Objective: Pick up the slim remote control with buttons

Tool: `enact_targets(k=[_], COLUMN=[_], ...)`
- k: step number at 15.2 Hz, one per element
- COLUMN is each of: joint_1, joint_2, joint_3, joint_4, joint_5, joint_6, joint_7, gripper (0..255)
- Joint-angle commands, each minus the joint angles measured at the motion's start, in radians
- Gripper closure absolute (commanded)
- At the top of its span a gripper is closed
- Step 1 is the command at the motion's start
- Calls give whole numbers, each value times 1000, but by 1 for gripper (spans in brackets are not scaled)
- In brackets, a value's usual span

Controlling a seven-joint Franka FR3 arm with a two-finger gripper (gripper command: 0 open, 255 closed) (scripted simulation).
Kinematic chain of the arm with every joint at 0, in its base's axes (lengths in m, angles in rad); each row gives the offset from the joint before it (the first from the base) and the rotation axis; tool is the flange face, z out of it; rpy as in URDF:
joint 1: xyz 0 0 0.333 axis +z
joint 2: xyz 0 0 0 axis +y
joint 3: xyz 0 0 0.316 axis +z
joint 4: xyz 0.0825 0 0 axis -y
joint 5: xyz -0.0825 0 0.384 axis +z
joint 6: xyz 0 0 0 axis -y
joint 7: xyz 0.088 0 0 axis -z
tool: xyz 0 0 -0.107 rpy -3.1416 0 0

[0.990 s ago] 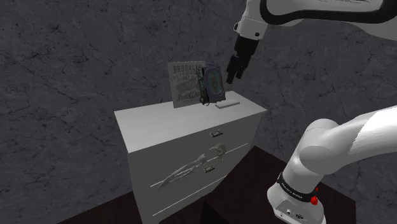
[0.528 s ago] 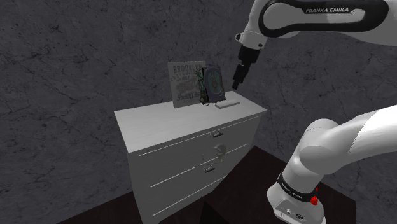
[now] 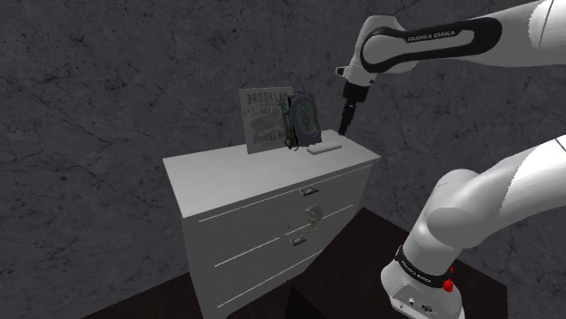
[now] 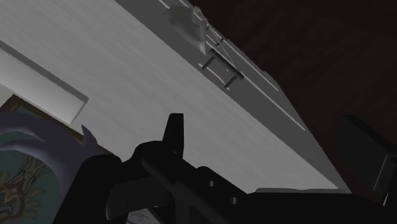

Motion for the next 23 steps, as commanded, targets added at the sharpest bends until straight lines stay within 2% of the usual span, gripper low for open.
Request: enact_targets(k=[1,8,11,15,19,23], joint_1=[2,38,59,69,32,-46], joint_2=[42,269,392,577,776,964], joint_3=[-51,-224,-290,-355,-366,-329], joint_4=[8,98,162,269,403,563], joint_5=[-17,-10,34,138,268,370], joint_6=[31,151,194,234,244,228], joint_7=[-92,-408,-557,-771,-983,-1154], gripper=[0,0,0,0,0,0])
